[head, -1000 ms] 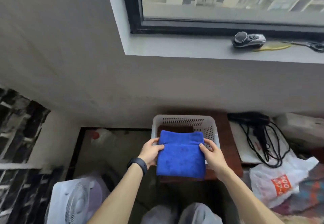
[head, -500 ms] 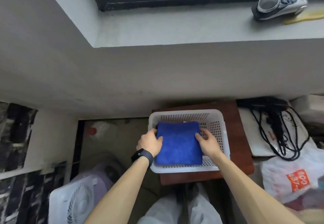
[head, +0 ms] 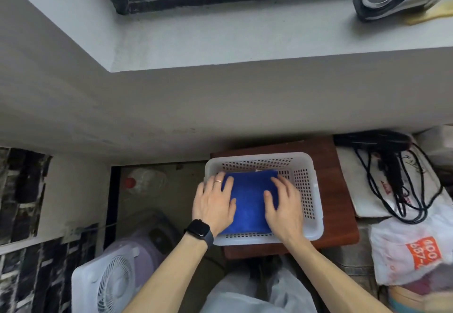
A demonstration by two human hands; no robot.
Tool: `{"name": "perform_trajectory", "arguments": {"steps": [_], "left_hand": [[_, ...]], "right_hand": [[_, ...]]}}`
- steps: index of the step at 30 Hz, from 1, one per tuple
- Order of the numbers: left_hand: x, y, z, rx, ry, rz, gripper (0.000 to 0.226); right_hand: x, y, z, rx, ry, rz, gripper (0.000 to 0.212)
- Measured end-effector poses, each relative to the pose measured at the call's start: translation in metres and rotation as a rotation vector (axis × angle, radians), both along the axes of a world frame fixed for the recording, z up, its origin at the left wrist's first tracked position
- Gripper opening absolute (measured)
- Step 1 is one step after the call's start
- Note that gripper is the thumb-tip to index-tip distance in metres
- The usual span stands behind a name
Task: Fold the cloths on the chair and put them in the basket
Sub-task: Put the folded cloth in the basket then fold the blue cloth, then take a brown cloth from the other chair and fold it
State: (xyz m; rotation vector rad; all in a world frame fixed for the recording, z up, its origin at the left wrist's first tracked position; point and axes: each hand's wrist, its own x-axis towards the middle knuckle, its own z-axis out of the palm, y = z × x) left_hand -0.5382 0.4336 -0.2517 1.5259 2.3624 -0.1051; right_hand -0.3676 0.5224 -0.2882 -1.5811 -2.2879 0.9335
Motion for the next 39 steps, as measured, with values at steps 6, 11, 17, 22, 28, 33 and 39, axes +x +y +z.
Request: {"name": "perform_trajectory", "arguments": {"steps": [6, 11, 17, 22, 28, 33, 39], "left_hand": [[-0.016, -0.014, -0.036, -0.203, -0.023, -0.216, 0.083], [-0.011, -0.011, -0.049, -0.321, 0.102, -0.258, 0.089], [0.002, -0.005, -0.063, -0.46, 0.296, -0.272, 0.09], [0.005, 0.001, -0.073, -0.497, 0.369, -0.239, 0.09], [0.015, -0.004, -0.037, -0.451, 0.269, -0.109, 0.083], [0.065, -0.034, 0.015, -0.301, 0.033, 0.293, 0.062], [0.141, -0.132, 0.062, 0.01, -0.193, 0.98, 0.051]], "right_hand": [[-0.006, 0.001, -0.038, 0.026, -0.302, 0.447, 0.06], [-0.003, 0.008, -0.059, 0.018, -0.375, 0.497, 0.064], [-0.003, 0.004, -0.072, -0.017, -0.384, 0.491, 0.064], [-0.013, 0.008, -0.063, -0.099, -0.493, 0.53, 0.064], [-0.008, 0.026, -0.014, 0.043, -0.489, 0.689, 0.065], [0.035, 0.019, 0.034, 0.152, -0.379, 0.725, 0.045], [0.028, -0.026, 0.098, 0.204, -0.127, 1.072, 0.037]]}}
